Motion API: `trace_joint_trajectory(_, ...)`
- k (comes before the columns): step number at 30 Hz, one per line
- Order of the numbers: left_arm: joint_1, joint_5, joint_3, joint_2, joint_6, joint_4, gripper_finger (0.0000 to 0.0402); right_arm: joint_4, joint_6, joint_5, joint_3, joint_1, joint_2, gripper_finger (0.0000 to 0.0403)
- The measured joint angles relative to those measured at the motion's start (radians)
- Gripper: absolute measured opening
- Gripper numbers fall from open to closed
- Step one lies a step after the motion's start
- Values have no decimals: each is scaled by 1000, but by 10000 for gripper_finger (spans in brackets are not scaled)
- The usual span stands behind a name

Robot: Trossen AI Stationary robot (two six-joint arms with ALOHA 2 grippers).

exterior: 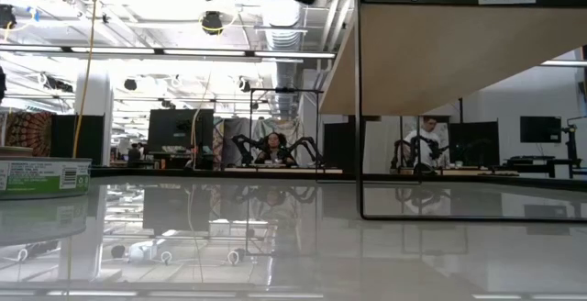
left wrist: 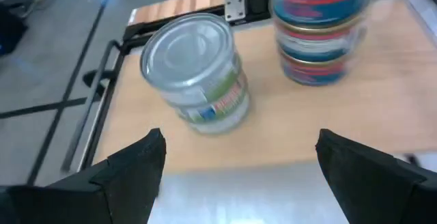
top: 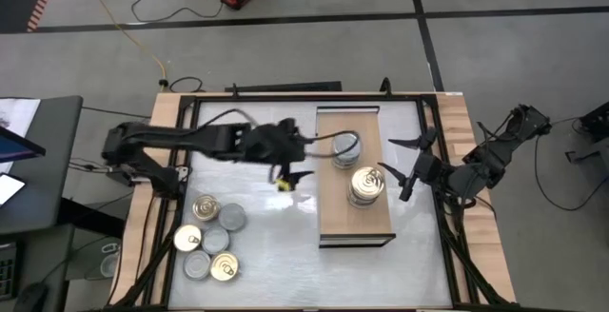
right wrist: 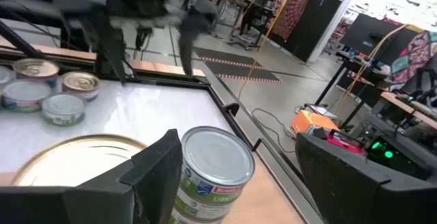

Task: Stack canned seafood by type on shelf
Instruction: Stack the blue tuna can on top of the blue tuna can

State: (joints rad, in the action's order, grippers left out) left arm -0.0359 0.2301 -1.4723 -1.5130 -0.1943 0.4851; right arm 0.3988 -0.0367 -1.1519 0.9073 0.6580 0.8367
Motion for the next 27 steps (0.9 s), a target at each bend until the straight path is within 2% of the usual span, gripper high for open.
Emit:
trace_joint_trajectory(3,-69,43,34,81,128,89,361,-2,10,-2,0,11,-7,311)
trace_joint_trajectory(9,-206,106,116,162,503,372,361,-40,-9,-2,0,8,-17,311)
trace_joint_trajectory(12,-265,93,179,195,678,504,361,-50,-14,-3,0,7,-18,311)
trace_joint_trajectory(15,-313,84,290,219,812,558,361,-49,-17,-2,0,7,-17,311)
trace_joint_trajectory(21,-345,24,496,280,923,560,361,-49,-16,-1,0,8,-17,311)
trace_joint_trajectory(25,-345,-43,543,286,963,604,361,-49,-16,1,0,8,-12,311)
trace_joint_trajectory(27,-345,-43,552,285,1002,648,361,-49,-16,2,0,8,-12,311)
